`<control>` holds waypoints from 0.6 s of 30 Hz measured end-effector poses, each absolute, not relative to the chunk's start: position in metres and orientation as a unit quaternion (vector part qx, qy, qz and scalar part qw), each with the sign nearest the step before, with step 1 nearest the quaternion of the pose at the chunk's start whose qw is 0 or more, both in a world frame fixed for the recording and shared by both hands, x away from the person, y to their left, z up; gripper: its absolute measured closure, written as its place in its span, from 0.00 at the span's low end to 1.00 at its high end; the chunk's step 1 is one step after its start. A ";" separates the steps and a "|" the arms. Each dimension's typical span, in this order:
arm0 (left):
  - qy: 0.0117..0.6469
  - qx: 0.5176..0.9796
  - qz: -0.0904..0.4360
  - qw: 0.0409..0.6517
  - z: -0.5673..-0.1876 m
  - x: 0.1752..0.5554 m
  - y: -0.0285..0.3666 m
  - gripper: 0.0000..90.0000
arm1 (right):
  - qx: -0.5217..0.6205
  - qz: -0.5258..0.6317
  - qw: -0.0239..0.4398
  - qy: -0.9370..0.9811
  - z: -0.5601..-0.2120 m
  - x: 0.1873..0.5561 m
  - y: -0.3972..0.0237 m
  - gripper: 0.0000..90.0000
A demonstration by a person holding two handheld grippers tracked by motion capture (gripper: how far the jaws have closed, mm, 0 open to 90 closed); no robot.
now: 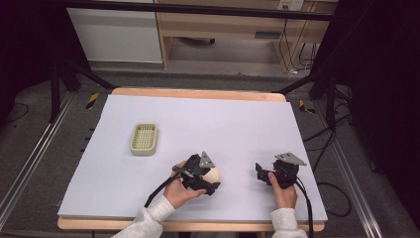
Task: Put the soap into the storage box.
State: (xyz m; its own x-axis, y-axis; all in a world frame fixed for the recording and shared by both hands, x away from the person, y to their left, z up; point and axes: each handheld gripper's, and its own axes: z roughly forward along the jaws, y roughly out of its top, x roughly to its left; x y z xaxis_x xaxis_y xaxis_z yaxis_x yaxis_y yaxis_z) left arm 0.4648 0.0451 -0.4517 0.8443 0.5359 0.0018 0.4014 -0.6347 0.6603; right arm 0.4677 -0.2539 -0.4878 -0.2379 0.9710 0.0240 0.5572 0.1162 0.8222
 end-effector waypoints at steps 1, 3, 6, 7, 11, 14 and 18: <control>0.260 0.898 0.101 0.339 -0.451 0.465 0.047 0.26 | 0.551 0.372 0.279 0.693 -0.488 0.468 -0.254 0.05; 0.260 0.899 0.101 0.338 -0.449 0.465 0.049 0.26 | 0.552 0.372 0.277 0.693 -0.488 0.468 -0.254 0.05; 0.261 0.898 0.103 0.339 -0.448 0.465 0.051 0.26 | 0.552 0.372 0.277 0.693 -0.488 0.468 -0.254 0.05; 0.262 0.898 0.103 0.339 -0.446 0.465 0.053 0.26 | 0.552 0.373 0.277 0.693 -0.488 0.468 -0.254 0.05; 0.264 0.896 0.105 0.343 -0.443 0.465 0.058 0.26 | 0.551 0.372 0.278 0.693 -0.488 0.468 -0.254 0.05; 0.265 0.895 0.105 0.342 -0.441 0.464 0.061 0.26 | 0.551 0.372 0.278 0.693 -0.488 0.468 -0.254 0.05; 0.269 0.893 0.110 0.344 -0.437 0.465 0.067 0.26 | 0.551 0.372 0.279 0.693 -0.488 0.468 -0.254 0.05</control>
State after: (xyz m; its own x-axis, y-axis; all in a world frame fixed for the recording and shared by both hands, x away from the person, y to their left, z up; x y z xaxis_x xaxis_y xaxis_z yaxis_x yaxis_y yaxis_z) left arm 0.4648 0.0666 -0.4375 0.8313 0.5557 0.0110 0.4048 -0.6189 0.6731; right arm 0.4676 -0.2539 -0.4878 -0.2373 0.9712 0.0235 0.5567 0.1162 0.8226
